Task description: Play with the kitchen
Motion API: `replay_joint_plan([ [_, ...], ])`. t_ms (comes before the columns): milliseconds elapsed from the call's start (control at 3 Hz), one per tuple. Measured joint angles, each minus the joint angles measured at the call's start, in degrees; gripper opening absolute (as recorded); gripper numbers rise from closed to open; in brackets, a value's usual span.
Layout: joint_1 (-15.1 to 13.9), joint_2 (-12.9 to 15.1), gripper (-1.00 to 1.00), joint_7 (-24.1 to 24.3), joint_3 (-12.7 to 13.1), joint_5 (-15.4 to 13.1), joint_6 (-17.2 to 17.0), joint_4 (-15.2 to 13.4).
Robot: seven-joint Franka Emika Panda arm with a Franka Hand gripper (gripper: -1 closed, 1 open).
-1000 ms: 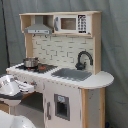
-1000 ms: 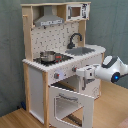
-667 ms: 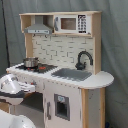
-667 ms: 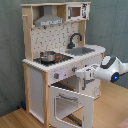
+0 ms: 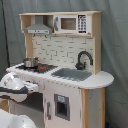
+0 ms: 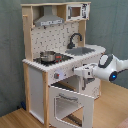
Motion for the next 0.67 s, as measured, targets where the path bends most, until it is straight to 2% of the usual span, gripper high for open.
replay_joint_plan([
  [333, -1.67, -0.01, 1.00, 4.85, 2.32, -2.69, 0.00, 0.62],
  [667, -5.09, -0.05, 1.00, 7.20, 6.06, -3.34, -0.02, 3.07],
])
